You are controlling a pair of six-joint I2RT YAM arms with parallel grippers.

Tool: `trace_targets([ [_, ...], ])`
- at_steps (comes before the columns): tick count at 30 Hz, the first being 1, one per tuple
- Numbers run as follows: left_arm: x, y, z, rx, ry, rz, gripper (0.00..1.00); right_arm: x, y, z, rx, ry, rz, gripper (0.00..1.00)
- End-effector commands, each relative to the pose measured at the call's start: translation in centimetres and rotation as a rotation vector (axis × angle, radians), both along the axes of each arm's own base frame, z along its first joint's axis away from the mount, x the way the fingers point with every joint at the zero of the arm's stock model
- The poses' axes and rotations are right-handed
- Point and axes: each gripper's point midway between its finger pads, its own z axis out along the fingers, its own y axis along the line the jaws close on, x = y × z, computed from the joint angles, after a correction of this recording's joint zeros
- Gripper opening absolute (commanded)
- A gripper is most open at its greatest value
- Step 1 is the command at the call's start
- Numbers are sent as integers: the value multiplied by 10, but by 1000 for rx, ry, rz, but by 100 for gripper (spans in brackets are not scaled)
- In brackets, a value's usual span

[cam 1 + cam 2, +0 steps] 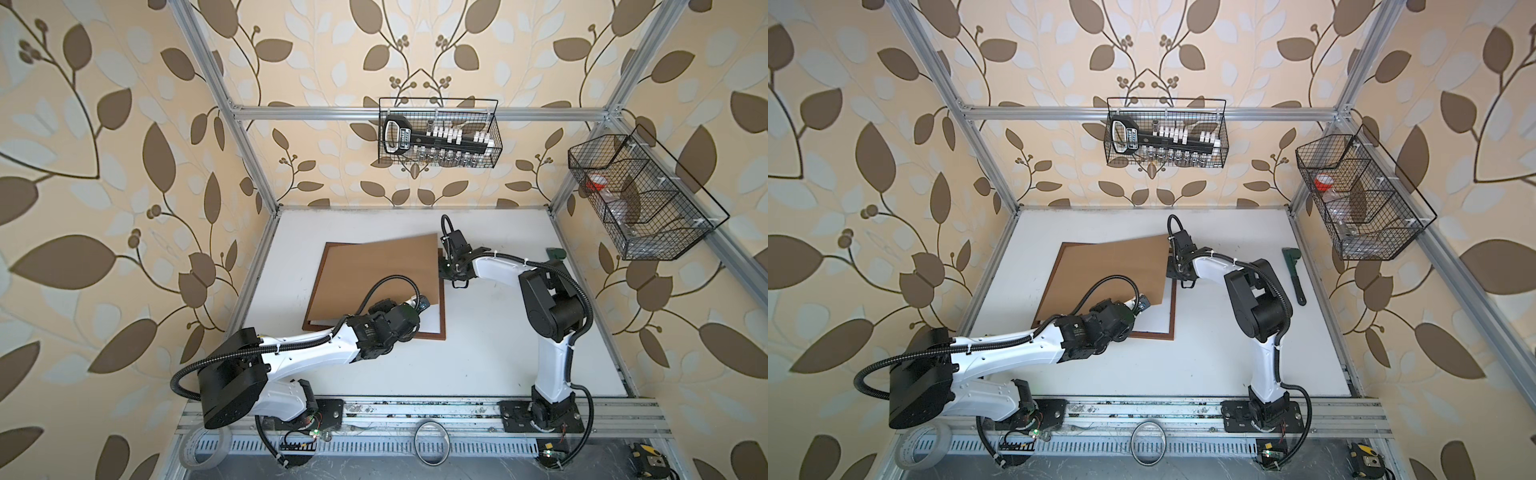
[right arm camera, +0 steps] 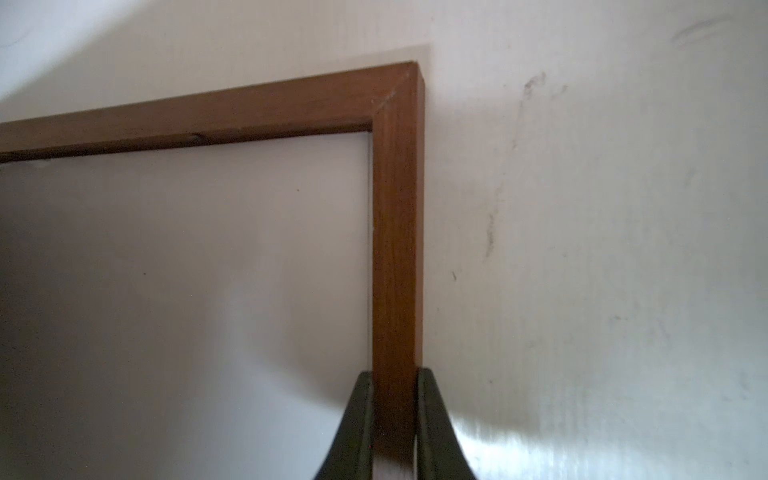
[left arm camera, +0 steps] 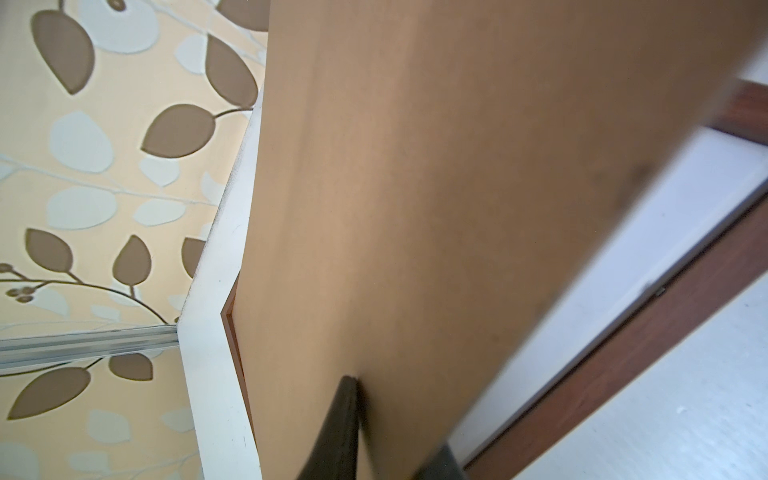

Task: Put the photo into the frame

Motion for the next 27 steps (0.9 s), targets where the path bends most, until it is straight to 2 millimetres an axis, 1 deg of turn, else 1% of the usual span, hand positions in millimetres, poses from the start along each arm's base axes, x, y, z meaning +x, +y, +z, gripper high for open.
trace_targets([
  [1,-19,-14,-20,-142,153,-16,0,-10,-7,-17,-9,48,-5,0],
  [4,-20,-14,-21,-141,156,-16,0,-10,-5,-12,24,41,0,0],
  [5,-19,-14,-21,-141,156,-17,0,-8,-1,-6,51,29,12,10],
  [6,-20,-14,-21,-140,157,-17,0,-8,1,1,73,13,22,22],
  [8,-19,-15,-22,-140,158,-17,0,-6,3,15,97,-11,31,40],
  [9,-19,-15,-22,-140,160,-17,0,-5,2,23,102,-24,32,45],
  [11,-19,-16,-23,-139,163,-18,0,-6,0,34,115,-40,37,51],
  [14,-19,-17,-23,-137,166,-16,0,-9,-7,51,129,-63,30,55],
  [17,-19,-18,-25,-133,176,-14,0,-20,-22,48,124,-33,-2,55],
  [21,-19,-22,-30,-121,204,-8,0,-24,-38,53,137,-37,-42,55],
  [25,-21,-24,-36,-99,243,-3,1,-21,-42,60,142,-50,-49,55],
  [27,-22,-24,-37,-99,252,-2,5,-21,-42,59,145,-50,-49,55],
])
